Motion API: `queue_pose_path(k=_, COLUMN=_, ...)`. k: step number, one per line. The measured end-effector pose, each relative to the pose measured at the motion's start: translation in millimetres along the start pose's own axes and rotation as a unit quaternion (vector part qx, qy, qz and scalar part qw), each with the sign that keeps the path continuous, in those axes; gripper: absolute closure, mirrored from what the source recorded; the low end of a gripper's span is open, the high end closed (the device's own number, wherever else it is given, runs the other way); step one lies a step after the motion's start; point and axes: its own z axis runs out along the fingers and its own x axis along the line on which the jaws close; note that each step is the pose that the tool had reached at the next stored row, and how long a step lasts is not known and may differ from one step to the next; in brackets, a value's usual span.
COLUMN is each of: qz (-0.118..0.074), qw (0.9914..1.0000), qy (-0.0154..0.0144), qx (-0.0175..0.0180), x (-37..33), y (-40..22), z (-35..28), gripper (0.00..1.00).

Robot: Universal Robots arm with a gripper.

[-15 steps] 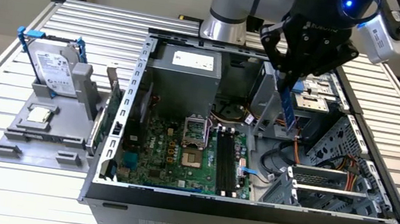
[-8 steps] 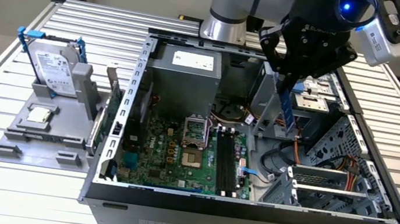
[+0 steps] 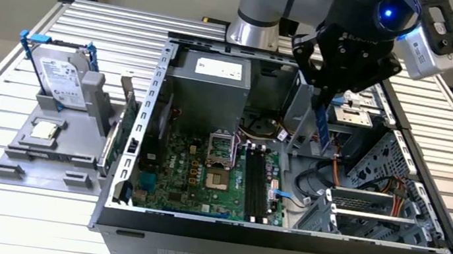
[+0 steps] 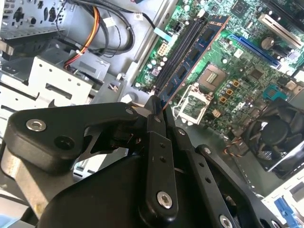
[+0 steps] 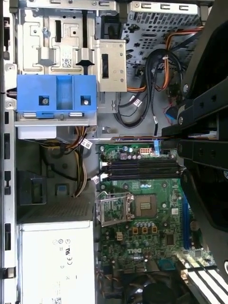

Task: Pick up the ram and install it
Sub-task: 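Insert the ram into the slot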

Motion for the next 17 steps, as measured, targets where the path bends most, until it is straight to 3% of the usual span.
queue_pose_path(k=4, qz=0.000, qw=0.99998, qy=0.0036, qx=0.0049, x=-0.5, y=0.0, z=1.1, gripper=1.00)
queue_pose_path(k=9, qz=0.000, qw=0.99998, qy=0.0040, qx=0.0049, x=-0.6, y=0.1, z=1.4, gripper=1.00)
queue_pose_path(k=10, qz=0.000, qw=0.99997, qy=0.0061, qx=0.0048, x=-0.7, y=0.1, z=1.8, gripper=1.00)
queue_pose_path(k=13, qz=0.001, qw=0.99971, qy=0.0235, qx=0.0057, x=-0.6, y=0.1, z=2.2, gripper=1.00)
queue_pose_path(k=14, qz=0.001, qw=0.99960, qy=0.0279, qx=0.0056, x=-0.7, y=0.0, z=2.4, gripper=1.00)
queue_pose_path(k=15, qz=0.001, qw=0.99957, qy=0.0290, qx=0.0040, x=-0.7, y=0.0, z=2.7, gripper=1.00)
queue_pose_path(k=16, qz=0.001, qw=0.99957, qy=0.0292, qx=0.0000, x=-0.7, y=0.0, z=3.1, gripper=1.00)
queue_pose_path(k=17, qz=0.001, qw=0.99954, qy=0.0296, qx=-0.0069, x=-0.7, y=0.1, z=3.4, gripper=1.00)
